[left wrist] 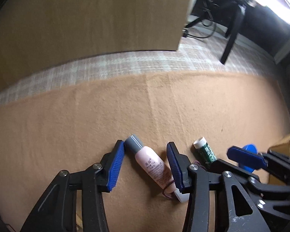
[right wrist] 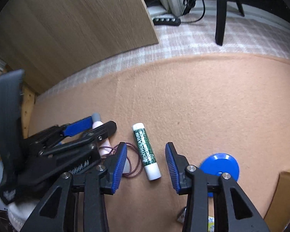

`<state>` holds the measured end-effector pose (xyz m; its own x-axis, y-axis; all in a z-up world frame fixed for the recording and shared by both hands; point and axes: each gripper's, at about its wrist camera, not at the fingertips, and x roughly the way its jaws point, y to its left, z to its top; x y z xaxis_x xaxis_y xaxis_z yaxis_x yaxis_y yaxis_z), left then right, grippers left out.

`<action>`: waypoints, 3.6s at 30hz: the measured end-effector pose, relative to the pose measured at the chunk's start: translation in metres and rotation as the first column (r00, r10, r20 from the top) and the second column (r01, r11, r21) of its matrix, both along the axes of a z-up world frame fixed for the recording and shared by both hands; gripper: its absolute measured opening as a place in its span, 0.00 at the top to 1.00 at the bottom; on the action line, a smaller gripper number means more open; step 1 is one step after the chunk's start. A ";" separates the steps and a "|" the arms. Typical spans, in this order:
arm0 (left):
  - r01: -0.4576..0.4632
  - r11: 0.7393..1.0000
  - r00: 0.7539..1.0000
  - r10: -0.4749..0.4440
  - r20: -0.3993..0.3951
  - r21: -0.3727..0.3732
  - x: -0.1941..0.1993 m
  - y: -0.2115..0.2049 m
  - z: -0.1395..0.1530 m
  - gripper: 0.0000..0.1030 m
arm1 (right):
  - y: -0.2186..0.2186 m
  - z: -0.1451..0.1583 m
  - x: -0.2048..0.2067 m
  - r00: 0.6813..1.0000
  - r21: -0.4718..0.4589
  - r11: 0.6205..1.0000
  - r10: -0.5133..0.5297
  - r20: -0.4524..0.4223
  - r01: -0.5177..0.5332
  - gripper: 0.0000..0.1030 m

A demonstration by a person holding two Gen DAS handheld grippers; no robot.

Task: Organize objects
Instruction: 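Move the right tool to the green Mentholatum stick and grasp it, then close the left tool on the purple rubber band while the right tool holds the stick, then lift the rubber band with the left tool while the right tool carries the stick to the box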

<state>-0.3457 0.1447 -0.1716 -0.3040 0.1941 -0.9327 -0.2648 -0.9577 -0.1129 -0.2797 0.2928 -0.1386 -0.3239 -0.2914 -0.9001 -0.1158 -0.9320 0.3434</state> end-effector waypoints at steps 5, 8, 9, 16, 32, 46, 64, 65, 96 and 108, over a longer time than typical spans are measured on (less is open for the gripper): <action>0.050 0.999 0.999 -0.050 -0.004 -0.014 0.012 0.007 -0.001 0.56 | 0.008 -0.012 0.004 0.999 -0.059 0.998 -0.021 0.034 0.023 0.82; 0.084 0.996 0.996 -0.084 -0.014 -0.040 0.024 0.011 -0.001 0.58 | 0.008 -0.014 0.012 0.999 -0.064 0.998 -0.014 0.038 0.016 0.85; 0.101 0.994 0.995 -0.102 -0.021 -0.051 0.031 0.014 -0.001 0.59 | 0.008 -0.014 0.016 0.999 -0.056 0.998 -0.012 0.035 0.014 0.85; 0.185 0.980 0.982 -0.187 -0.026 -0.069 0.081 0.020 -0.003 0.66 | 0.003 -0.013 0.048 0.999 -0.063 0.998 0.003 0.045 0.000 0.86; 0.196 0.981 0.981 -0.196 -0.010 -0.010 0.194 -0.015 0.011 0.71 | -0.013 -0.006 0.148 0.993 -0.024 0.995 0.098 0.058 -0.097 0.86; 0.123 0.992 0.992 -0.123 -0.034 0.016 0.104 0.009 0.013 0.71 | 0.008 0.002 0.186 0.997 0.048 0.996 0.067 0.042 -0.069 0.86; 0.148 0.984 0.987 -0.141 -0.073 0.095 0.134 0.004 0.029 0.97 | -0.003 0.001 0.178 0.997 0.072 0.995 0.065 0.045 -0.068 0.86; 0.149 0.983 0.987 -0.141 -0.077 0.106 0.139 0.002 0.033 0.97 | -0.004 0.001 0.178 0.997 0.074 0.995 0.067 0.045 -0.070 0.86; 0.107 0.994 0.994 -0.107 -0.026 -0.025 0.176 -0.028 0.000 0.73 | -0.015 -0.002 0.173 0.994 0.170 0.980 0.100 0.035 -0.105 0.86; 0.164 0.986 0.986 -0.165 -0.028 -0.034 0.179 -0.013 0.000 0.96 | -0.025 -0.004 0.163 0.988 0.264 0.952 0.152 0.035 -0.156 0.86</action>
<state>-0.1669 0.1313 -0.1718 -0.2989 0.2144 -0.9299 -0.4217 -0.9038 -0.0729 -0.1163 0.2679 -0.1424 -0.2805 -0.0865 -0.9560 0.0330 -0.9962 0.0804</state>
